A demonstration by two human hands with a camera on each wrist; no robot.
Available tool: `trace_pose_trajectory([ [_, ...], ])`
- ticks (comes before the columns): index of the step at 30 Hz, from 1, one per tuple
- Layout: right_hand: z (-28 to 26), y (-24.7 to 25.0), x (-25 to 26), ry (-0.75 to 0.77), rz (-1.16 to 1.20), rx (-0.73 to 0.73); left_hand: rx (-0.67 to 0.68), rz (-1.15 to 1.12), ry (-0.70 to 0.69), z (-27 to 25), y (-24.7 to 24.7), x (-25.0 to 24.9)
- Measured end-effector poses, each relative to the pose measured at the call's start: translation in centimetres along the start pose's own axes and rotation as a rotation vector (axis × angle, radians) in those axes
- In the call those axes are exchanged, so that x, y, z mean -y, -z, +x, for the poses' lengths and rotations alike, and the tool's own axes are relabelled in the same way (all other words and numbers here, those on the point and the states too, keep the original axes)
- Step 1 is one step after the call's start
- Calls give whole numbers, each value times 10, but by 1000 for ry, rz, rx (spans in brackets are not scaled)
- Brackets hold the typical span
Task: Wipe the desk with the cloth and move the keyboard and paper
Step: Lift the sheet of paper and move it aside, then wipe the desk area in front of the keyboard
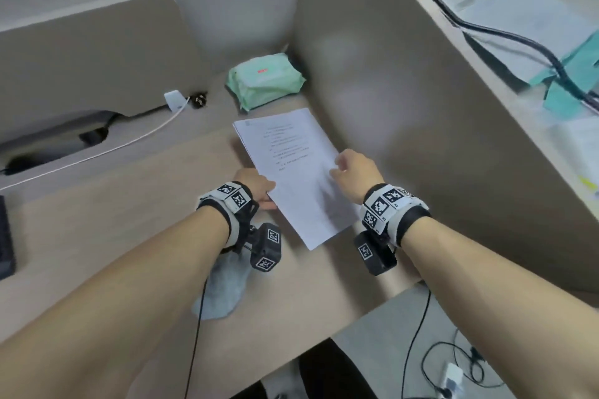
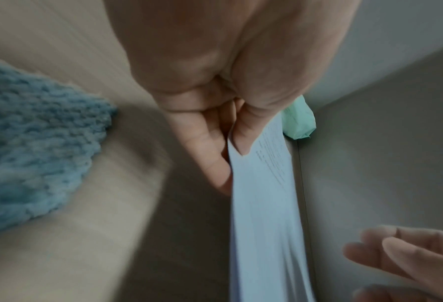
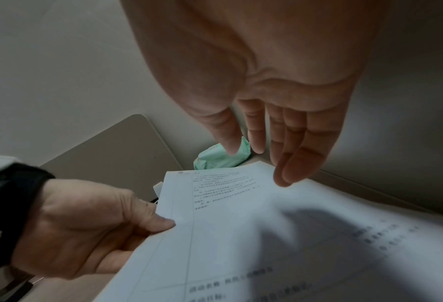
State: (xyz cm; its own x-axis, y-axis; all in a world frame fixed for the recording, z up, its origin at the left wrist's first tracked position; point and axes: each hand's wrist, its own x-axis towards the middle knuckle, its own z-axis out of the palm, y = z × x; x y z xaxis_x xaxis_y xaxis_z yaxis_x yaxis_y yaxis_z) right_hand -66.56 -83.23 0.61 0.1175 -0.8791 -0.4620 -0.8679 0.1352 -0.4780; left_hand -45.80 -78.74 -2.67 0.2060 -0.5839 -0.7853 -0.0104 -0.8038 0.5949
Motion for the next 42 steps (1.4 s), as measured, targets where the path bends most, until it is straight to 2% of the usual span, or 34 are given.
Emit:
trace_pose_trajectory([
  [6,0,-5,-13,5,1,28,-40,53,3,15,-16,7],
  [10,-2,-10,-10,38,-4,38,-61,5,18,16,-13,8],
  [12,-5,-13,-4,51,-7,48,-57,-30,38,14,-7,9],
  [16,-10,-22,15,87,-36,60,-19,-65,-11,7,11,14],
  [18,-14,-33,31,109,-55,84,-48,-62,-25,1,32,20],
  [26,-49,-102,107,281,-188,295,-424,503,-200,-21,172,75],
  [28,-65,-124,126,345,-303,384,-448,628,-161,-28,208,96],
  [32,-102,-186,143,460,-577,582,-375,920,-55,-41,260,140],
  [35,-131,-231,140,552,-767,505,-330,1034,-14,-47,287,170],
  [38,-125,-241,140,591,-717,444,-296,1066,-41,-48,305,186],
  [40,-103,-235,142,561,-682,333,-291,1086,-89,-48,314,190],
  [42,-77,-224,146,446,-632,221,-267,1095,-112,-46,320,193],
])
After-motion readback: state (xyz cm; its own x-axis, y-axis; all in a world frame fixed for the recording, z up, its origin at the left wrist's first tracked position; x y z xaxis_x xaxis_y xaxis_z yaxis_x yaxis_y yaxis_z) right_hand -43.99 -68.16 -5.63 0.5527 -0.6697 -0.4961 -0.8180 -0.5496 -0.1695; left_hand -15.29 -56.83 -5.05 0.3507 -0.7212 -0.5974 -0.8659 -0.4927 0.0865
